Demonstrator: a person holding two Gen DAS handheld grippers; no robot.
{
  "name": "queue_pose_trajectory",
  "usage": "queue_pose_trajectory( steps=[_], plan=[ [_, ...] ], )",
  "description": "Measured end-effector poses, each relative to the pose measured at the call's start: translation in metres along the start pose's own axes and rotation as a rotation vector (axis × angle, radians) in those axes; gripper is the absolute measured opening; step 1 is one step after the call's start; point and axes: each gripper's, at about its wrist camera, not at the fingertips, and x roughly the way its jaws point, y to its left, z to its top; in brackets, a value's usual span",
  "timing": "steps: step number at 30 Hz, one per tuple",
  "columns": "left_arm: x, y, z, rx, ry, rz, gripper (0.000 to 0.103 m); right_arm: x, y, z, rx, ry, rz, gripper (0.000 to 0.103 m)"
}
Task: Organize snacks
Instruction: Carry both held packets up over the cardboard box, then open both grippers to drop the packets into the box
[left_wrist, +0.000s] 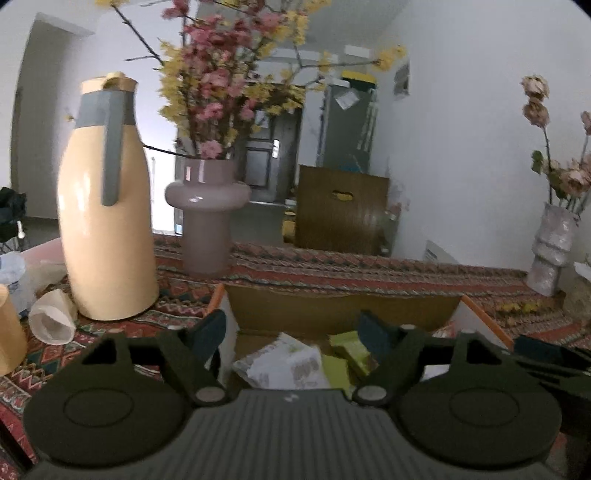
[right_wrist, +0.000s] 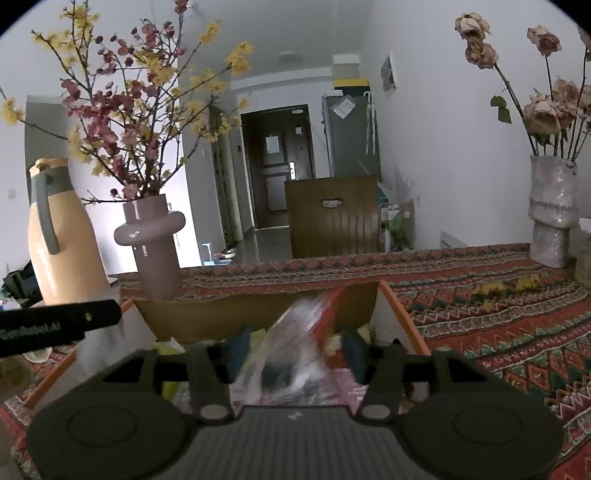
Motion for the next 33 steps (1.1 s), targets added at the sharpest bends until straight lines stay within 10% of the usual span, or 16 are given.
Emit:
queue_pose_trajectory(
  steps=[3,6,33],
  plan=[
    [-0.003,0.003,0.0,-0.023,-0.015,0.013,0.103,-0.004,-0.002,0.0,0.01,-0.018,-0.009,0.088],
    [-0.005,0.004,0.0,-0.031,-0.028,0.017,0.103,-0.008,-0.003,0.0,0.024,-0.032,-0.019,0.103],
    [-0.061,0.004,0.004,0.011,-0.06,-0.027,0.103,-0.055,-0.001,-0.003,-0.002,-0.081,-0.018,0.103]
  ],
)
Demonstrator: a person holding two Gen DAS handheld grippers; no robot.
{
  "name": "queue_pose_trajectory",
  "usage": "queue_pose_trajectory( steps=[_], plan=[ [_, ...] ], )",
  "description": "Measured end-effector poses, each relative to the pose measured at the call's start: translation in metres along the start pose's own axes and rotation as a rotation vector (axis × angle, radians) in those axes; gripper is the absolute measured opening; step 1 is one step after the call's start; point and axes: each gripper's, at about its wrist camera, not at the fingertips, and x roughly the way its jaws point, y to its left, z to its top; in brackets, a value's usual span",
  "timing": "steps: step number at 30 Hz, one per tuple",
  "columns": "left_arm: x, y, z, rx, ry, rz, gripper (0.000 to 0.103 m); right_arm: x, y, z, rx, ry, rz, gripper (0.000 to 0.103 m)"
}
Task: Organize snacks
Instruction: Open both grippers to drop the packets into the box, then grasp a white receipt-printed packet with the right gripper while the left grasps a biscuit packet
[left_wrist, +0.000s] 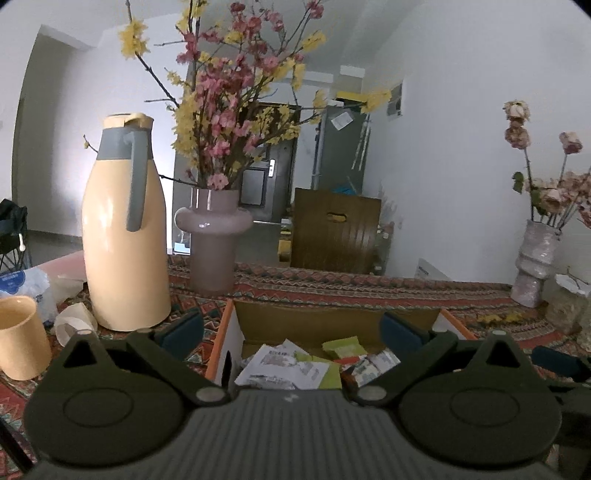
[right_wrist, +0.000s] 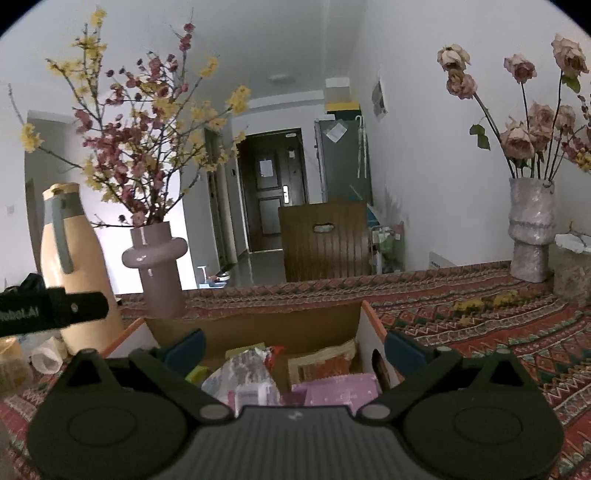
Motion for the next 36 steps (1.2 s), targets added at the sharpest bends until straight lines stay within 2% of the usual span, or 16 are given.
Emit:
queue_pose_trajectory(
  steps=[7,18,22,28,36],
  plan=[
    [-0.022,0.016,-0.019,0.016,0.041,-0.01,0.103,-0.024,0.005,-0.012,-0.017,0.043,0.01,0.103],
    [-0.032,0.051,-0.065,0.055,0.133,-0.009,0.103,-0.049,0.025,-0.037,-0.054,0.135,0.04,0.103],
    [-0.025,0.06,-0.08,0.039,0.171,-0.011,0.103,-0.041,0.033,-0.046,-0.061,0.221,0.062,0.103],
    [-0.019,0.066,-0.081,0.002,0.198,-0.018,0.103,-0.013,0.044,-0.052,-0.058,0.364,0.082,0.103],
    [-0.018,0.073,-0.08,-0.041,0.206,-0.019,0.103,0.019,0.047,-0.052,-0.053,0.534,0.077,0.09]
  ],
)
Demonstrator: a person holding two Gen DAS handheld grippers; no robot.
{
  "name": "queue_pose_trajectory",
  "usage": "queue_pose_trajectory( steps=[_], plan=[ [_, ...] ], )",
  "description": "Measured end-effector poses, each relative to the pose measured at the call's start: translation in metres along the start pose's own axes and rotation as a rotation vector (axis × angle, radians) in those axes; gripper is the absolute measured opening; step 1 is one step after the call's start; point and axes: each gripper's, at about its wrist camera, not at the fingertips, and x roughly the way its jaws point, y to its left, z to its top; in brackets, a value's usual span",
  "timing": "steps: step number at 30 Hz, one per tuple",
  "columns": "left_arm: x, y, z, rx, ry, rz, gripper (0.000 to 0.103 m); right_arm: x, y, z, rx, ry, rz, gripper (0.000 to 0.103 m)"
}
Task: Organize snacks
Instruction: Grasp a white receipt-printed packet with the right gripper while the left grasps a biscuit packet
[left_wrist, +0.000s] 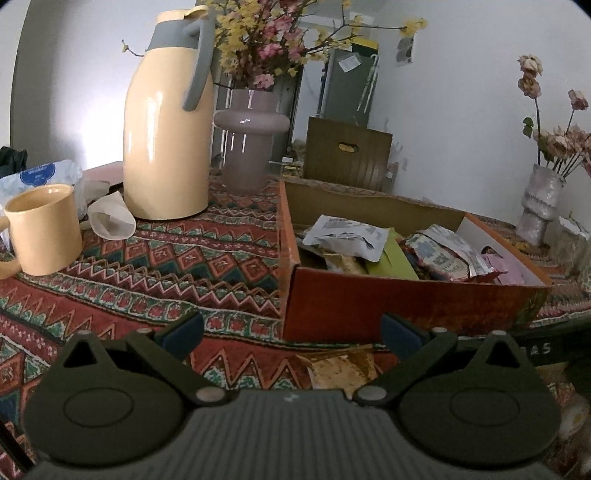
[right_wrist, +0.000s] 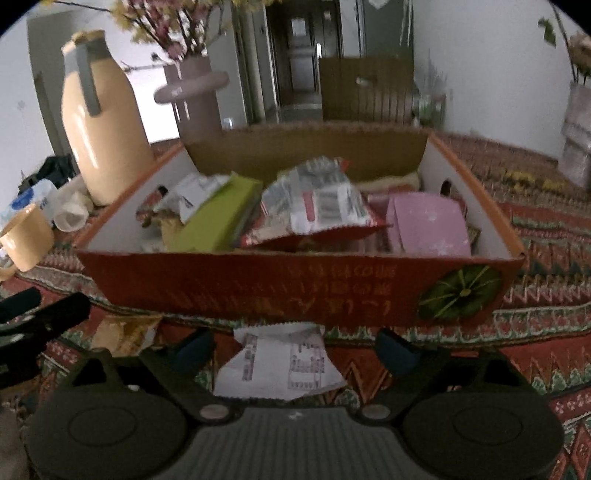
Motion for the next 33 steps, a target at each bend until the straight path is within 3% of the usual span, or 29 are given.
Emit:
queue_pose_trajectory(
  steps=[1,3,7,15,28,33],
  plan=[
    [0.0,0.0,0.0,-0.001,0.001,0.001,0.103,0.002,-0.001,0.001,0.003,0.016,0.002,0.087],
    [0.0,0.0,0.0,-0.003,0.0,0.002,0.103,0.007,-0.002,0.0,-0.002,0.042,-0.003,0.072],
    [0.0,0.0,0.0,-0.006,0.002,0.005,0.103,0.006,0.001,-0.004,-0.037,0.048,-0.006,0.062],
    [0.001,0.001,-0.001,-0.014,0.007,0.008,0.103,-0.002,0.004,-0.016,-0.07,-0.006,-0.007,0.06],
    [0.002,-0.003,-0.002,0.016,0.021,0.021,0.103,-0.051,-0.019,-0.049,-0.017,-0.316,-0.05,0.06],
    [0.009,-0.015,-0.003,0.082,0.103,0.004,0.103,-0.053,-0.03,-0.052,0.042,-0.37,-0.023,0.06]
  ],
)
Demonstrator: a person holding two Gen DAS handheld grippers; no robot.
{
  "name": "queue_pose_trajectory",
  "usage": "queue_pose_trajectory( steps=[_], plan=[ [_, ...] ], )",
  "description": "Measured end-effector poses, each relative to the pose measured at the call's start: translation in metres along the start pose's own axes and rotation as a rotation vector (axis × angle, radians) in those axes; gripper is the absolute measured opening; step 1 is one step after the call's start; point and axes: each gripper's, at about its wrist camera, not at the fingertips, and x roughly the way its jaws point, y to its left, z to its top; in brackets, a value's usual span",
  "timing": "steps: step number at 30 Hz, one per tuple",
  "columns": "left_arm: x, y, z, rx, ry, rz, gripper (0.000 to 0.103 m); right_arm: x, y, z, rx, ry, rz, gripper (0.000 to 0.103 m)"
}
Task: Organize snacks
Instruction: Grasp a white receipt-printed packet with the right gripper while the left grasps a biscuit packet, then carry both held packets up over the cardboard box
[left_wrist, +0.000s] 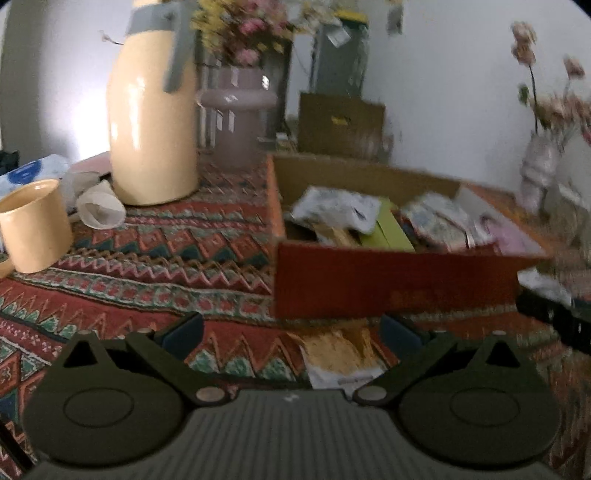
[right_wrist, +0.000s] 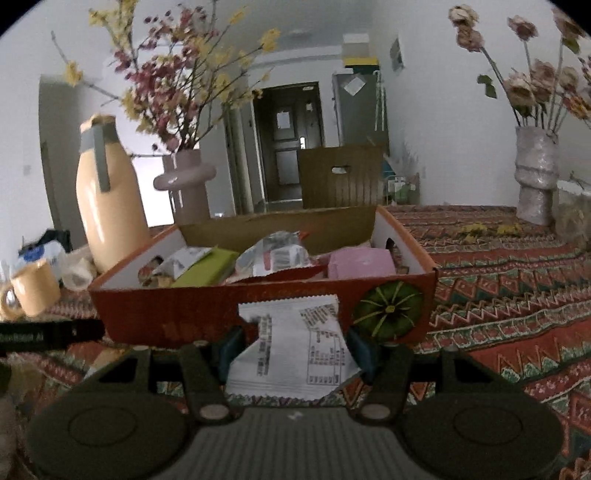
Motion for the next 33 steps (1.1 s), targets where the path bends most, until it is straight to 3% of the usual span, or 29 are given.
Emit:
queue_pose_trajectory(
  steps=[5,13,16,18,21,33],
  plan=[
    [0.004,-0.022,0.0,0.059,0.062,0.038,0.101,0.002,-0.004,-0.003,0.023,-0.009,0.013,0.06],
    [0.027,-0.038,0.001,0.021,0.189,0.077,0.078,-0.001,-0.004,-0.006,0.034,-0.019,0.027,0.06],
    [0.027,-0.041,0.001,0.011,0.188,0.1,0.068,-0.002,-0.005,-0.007,0.035,-0.019,0.032,0.06],
    [0.026,-0.043,0.001,0.008,0.185,0.103,0.053,-0.002,-0.005,-0.008,0.038,-0.02,0.036,0.06],
    [0.024,-0.047,0.0,0.019,0.179,0.106,0.045,-0.003,-0.005,-0.008,0.04,-0.022,0.04,0.06],
    [0.001,-0.054,0.002,0.037,0.107,0.09,0.042,-0.009,-0.004,-0.009,0.028,-0.05,0.048,0.06]
  ],
)
